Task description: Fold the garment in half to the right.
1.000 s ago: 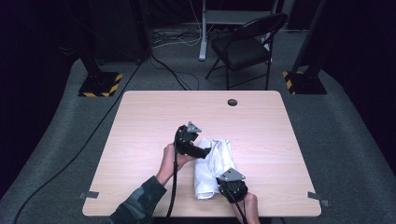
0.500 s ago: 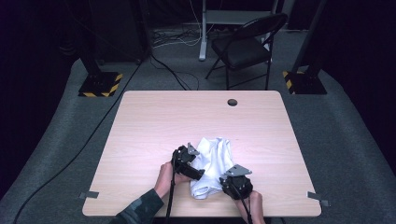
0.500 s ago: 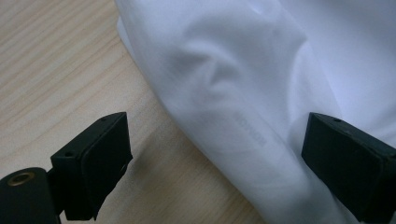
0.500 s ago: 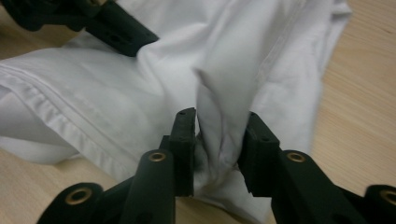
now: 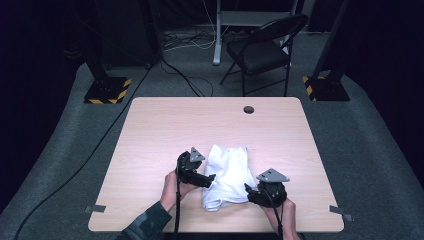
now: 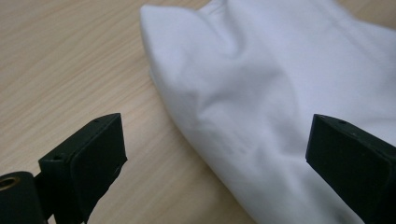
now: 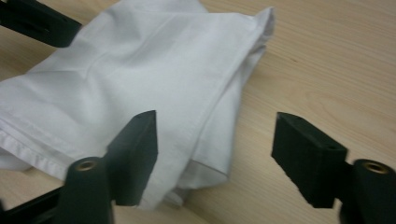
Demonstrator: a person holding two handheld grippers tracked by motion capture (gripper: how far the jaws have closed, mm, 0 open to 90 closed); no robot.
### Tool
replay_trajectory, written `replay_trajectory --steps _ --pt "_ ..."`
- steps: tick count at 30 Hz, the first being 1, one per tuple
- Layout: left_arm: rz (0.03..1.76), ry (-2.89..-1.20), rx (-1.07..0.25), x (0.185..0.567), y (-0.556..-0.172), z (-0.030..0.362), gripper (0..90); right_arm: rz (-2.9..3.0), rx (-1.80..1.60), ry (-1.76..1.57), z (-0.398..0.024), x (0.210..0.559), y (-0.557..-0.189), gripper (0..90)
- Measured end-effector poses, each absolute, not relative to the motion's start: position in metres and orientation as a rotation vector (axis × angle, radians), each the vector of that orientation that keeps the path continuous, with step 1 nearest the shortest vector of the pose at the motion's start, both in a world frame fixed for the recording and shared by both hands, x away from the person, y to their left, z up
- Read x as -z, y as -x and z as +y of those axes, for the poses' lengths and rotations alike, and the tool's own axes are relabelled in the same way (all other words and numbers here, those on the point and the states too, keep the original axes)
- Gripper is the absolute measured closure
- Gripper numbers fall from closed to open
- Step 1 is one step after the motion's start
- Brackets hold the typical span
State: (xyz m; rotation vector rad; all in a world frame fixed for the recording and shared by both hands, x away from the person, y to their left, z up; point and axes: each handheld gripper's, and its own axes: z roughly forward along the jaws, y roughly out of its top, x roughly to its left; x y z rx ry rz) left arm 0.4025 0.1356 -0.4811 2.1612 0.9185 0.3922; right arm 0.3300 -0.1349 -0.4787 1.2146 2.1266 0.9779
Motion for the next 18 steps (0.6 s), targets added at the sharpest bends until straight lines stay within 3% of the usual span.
replay_trajectory --steps 6,18 --pt "0.804 -2.283 -0.384 0.495 -0.364 0.119 3.5 2.227 -0.890 -1.170 -0.109 0.501 -0.341 13.7" --pt "0.793 -2.332 -0.436 0.521 -0.359 0.117 2.1 2.268 -0.811 -1.222 -0.112 0.522 -0.349 12.2"
